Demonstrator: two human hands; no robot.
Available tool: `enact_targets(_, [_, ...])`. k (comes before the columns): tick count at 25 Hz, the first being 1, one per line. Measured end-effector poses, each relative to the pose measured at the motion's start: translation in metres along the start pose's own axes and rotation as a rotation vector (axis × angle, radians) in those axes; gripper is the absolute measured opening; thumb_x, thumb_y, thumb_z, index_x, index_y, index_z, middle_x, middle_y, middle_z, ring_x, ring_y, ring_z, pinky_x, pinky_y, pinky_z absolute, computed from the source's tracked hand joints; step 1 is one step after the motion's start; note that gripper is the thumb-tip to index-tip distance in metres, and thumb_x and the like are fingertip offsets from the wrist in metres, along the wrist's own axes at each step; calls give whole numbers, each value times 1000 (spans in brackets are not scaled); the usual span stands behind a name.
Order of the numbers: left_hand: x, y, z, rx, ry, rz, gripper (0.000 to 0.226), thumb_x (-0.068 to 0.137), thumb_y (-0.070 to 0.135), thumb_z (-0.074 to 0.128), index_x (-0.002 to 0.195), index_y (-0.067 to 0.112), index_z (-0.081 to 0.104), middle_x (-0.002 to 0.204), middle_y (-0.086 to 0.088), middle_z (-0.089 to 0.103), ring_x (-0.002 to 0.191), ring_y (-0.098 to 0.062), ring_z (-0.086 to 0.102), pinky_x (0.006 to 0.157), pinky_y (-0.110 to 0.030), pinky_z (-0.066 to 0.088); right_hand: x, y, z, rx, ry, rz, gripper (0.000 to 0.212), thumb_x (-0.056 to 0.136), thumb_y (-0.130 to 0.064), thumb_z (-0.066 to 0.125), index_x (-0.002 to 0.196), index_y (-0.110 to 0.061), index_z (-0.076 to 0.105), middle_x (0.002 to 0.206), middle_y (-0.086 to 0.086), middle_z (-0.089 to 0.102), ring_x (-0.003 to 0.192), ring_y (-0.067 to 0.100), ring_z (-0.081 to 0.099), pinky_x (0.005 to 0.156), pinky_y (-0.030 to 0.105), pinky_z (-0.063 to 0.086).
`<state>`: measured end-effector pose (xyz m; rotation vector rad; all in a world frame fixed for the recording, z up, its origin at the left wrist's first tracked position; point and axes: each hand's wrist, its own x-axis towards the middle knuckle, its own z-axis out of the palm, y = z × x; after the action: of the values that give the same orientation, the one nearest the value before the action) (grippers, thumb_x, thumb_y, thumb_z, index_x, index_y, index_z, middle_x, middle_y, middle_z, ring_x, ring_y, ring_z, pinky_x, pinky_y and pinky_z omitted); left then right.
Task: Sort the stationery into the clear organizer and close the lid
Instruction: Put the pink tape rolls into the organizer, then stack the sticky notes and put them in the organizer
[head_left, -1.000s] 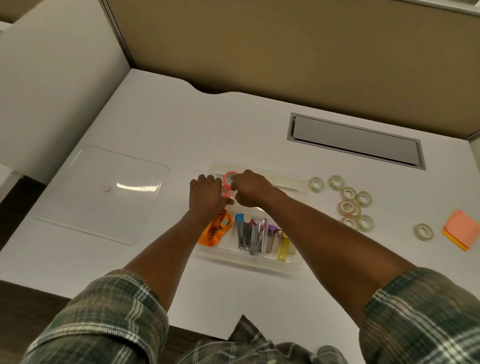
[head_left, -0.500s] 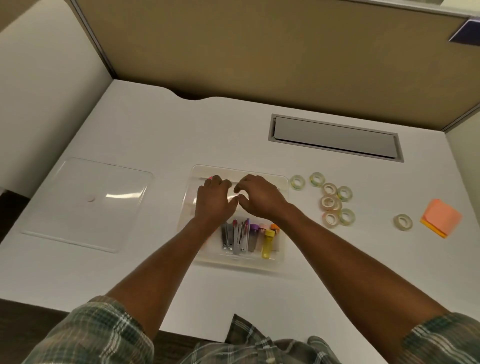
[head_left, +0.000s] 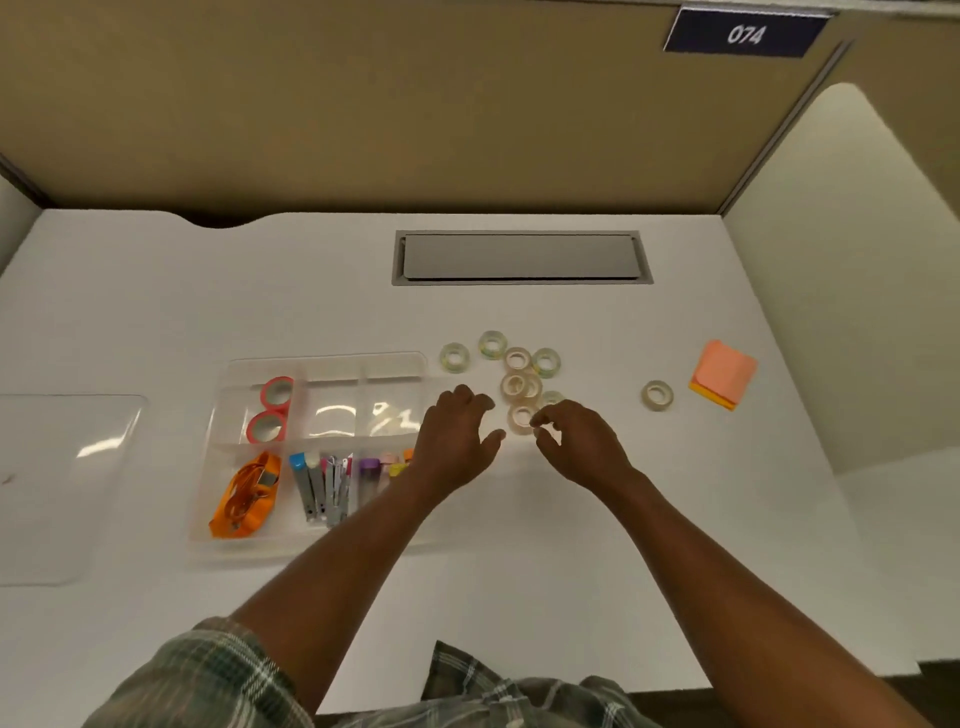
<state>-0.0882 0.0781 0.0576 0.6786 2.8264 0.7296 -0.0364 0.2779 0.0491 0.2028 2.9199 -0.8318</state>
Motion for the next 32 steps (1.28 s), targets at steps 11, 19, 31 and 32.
enact_targets(11, [5, 75, 88, 108, -335, 47, 49, 86, 41, 63, 127, 16, 56, 128, -6, 49, 115, -26, 50, 88, -37, 47, -13, 173, -72, -102, 128, 409, 31, 93, -28, 58, 122, -18, 60, 121, 9, 56, 116, 30, 53, 86, 40, 46])
enact_targets(19, [0, 72, 103, 186, -298, 60, 54, 81, 38, 67, 129, 17, 55, 140, -6, 45, 123, -28, 48, 85, -38, 51, 32, 247, -112, -146, 50, 518, 80, 88, -34, 67, 153, -17, 24, 160, 14, 16, 139, 39, 28, 101, 51, 40])
enact_targets(31, [3, 78, 105, 207, -312, 31, 57, 79, 40, 70, 128, 17, 55, 139, -6, 44, 120, -28, 49, 82, -37, 52, 78, 280, -138, -267, -73, 563, 94, 65, -49, 85, 139, -14, 37, 130, 16, 46, 120, 37, 47, 88, 42, 45])
enact_targets(32, [4, 78, 106, 199, -317, 25, 56, 79, 40, 70, 128, 17, 55, 138, -6, 44, 120, -28, 49, 82, -37, 52, 76, 283, -136, -160, -43, 590, 83, 69, -44, 83, 135, -14, 42, 128, 15, 51, 120, 36, 51, 89, 41, 45])
